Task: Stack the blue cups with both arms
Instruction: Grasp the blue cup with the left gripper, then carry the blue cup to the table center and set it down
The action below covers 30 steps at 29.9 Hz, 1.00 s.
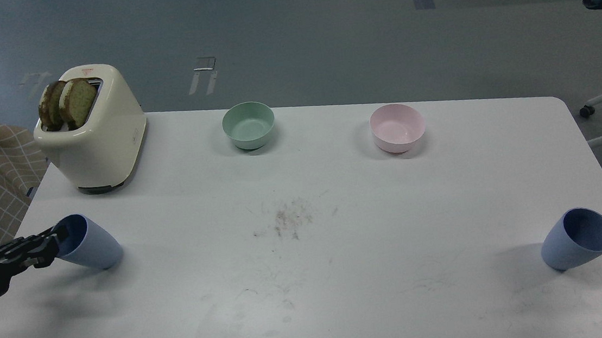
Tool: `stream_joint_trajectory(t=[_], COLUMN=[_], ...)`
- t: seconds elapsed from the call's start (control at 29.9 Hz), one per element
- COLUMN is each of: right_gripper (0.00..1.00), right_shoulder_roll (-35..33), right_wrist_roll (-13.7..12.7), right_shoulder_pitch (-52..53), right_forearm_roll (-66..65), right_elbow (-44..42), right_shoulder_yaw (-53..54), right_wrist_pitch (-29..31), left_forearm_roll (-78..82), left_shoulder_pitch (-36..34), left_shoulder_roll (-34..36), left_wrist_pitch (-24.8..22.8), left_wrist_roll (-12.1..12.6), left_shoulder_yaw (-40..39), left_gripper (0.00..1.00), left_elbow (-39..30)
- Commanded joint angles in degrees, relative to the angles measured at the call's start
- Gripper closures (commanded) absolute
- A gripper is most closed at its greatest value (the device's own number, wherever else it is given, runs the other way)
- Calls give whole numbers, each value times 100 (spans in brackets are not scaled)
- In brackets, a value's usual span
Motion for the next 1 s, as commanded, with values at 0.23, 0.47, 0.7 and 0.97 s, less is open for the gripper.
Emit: stream_joint_trajectory(t=[0.23, 0.47, 0.7, 0.97], right_gripper=[0, 0, 0, 0], right_shoulder_roll=[3, -5, -14, -58], right_wrist_roll=[1, 1, 1, 1], right_shoulder_pitch=[-35, -44, -123, -254], right_forearm_roll=[0, 0, 0, 0], right_elbow=[0, 9, 9, 0], right_shoulder_yaw=[0, 9, 53, 202], right_wrist_pitch=[1, 1, 1, 9], left_forearm_roll=[17, 1243, 1854, 2171], left_shoulder_pitch=[-488, -1338, -3140, -5206], left_shoulder_roll=[112, 543, -483, -1960], left_wrist_pitch=[-6, -304, -2069, -2538], left_wrist_roll=[-58, -67, -41, 275], left_shoulder_yaw=[-9, 79, 210, 1966], left_gripper=[100, 100, 100, 100], left_elbow=[-175, -737, -1405, -1310])
